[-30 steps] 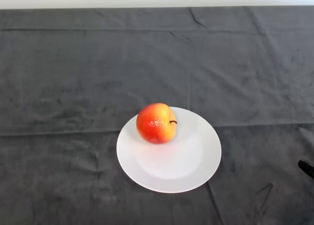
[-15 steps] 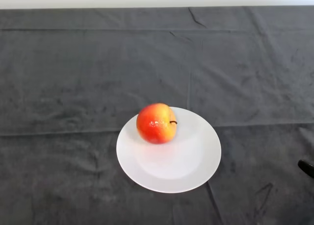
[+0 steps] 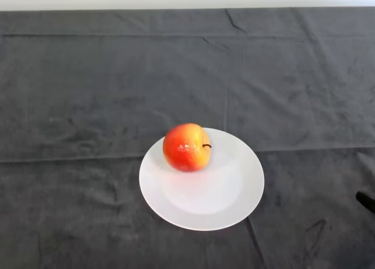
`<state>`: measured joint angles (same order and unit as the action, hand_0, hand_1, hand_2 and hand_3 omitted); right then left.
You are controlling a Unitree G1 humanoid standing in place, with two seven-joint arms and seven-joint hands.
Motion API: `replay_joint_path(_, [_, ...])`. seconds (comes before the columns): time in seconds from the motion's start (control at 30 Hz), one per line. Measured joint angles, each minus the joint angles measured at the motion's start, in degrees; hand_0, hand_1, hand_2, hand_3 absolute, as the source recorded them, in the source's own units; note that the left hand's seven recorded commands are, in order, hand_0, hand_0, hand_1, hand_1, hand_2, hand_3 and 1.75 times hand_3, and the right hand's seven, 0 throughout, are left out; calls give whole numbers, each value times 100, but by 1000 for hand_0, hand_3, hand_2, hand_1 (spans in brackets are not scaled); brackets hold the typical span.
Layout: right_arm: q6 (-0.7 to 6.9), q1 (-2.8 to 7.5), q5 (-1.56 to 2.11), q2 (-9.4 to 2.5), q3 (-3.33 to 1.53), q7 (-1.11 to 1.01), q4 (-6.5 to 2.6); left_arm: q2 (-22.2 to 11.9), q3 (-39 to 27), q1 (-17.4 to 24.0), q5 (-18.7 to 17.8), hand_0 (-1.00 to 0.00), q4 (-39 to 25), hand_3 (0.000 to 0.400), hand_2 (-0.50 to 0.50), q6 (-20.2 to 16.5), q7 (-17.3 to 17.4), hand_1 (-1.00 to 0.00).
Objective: Move the apple to the plate
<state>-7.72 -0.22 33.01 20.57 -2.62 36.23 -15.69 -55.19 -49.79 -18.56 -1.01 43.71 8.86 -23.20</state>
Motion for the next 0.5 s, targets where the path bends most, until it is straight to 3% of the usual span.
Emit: replay_joint_path(0.5, [-2, 0, 0, 0, -2, 0, 0, -3, 161, 4, -106, 0, 45, 0, 0, 3, -2, 0])
